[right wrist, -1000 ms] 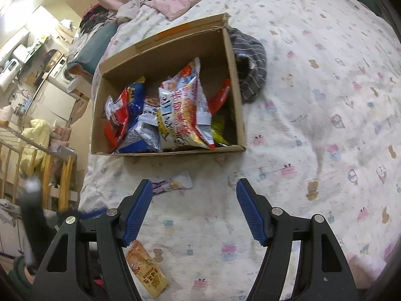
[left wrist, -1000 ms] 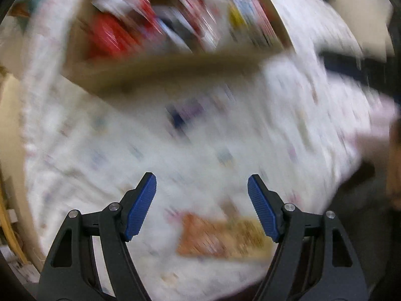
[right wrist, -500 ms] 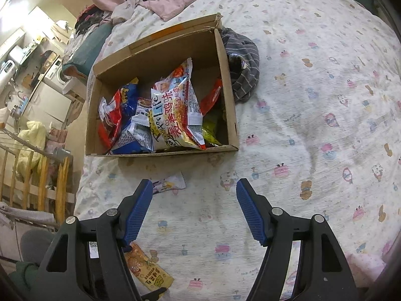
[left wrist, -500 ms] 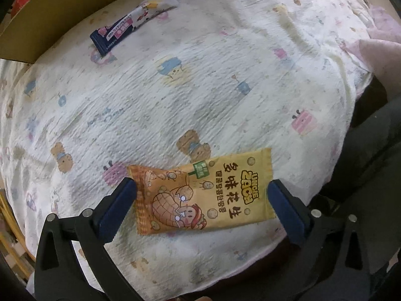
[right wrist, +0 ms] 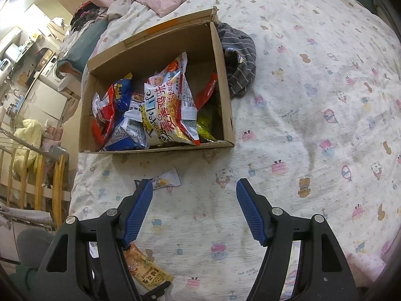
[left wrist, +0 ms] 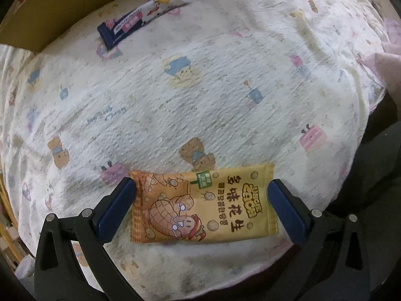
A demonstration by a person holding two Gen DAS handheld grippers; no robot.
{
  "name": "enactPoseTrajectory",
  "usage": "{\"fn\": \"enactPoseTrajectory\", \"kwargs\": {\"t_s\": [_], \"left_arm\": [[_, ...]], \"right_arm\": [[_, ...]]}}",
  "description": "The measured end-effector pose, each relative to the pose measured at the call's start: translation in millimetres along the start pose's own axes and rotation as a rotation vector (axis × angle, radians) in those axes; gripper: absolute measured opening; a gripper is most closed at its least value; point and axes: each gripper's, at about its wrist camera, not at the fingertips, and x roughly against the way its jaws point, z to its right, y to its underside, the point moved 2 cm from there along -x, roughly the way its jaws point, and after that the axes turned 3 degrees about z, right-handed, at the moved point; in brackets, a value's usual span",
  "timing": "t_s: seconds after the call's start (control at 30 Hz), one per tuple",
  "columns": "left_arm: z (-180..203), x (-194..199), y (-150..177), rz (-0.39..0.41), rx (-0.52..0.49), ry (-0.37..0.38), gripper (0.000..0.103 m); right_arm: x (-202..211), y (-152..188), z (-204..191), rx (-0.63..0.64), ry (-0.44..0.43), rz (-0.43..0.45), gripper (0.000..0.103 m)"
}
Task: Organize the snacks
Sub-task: 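Withdraw both grippers and move the left gripper over the orange peanut packet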
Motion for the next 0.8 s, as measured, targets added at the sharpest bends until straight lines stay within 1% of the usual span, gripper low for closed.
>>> {"fn": "enactPoseTrajectory", "kwargs": {"t_s": [0.1, 0.43, 0.53, 0.7, 0.73, 0.8], "left_arm": [[-1, -1, 2, -0.02, -0.019, -0.001, 0.103], [-15, -9, -1, -0.011, 0.041, -0.011, 0.103], [-14, -13, -1, -0.003, 0.047, -0.043, 0.103], [-2, -22, 2, 0.027, 0.029, -0.123, 0.103], [-1, -23, 2, 0.029, 0.022, -0.125, 0.103], [-2, -25, 1, 0.015, 0.021, -0.095, 0.103]], "right_arm": [[-2, 0, 0, 0.0, 0.004, -0.007, 0.072], [-4, 2, -1, 0.001, 0.011, -0.014, 0.072], [-5, 2, -1, 0.001, 0.014, -0.017, 0.072], [-9, 3, -2, 0.009, 0.021, -0.027, 0.072], [-9, 3, -3, 0.009, 0.021, -0.027, 0.072], [-9, 3, -4, 0.011, 0.02, -0.027, 0.072]]}}
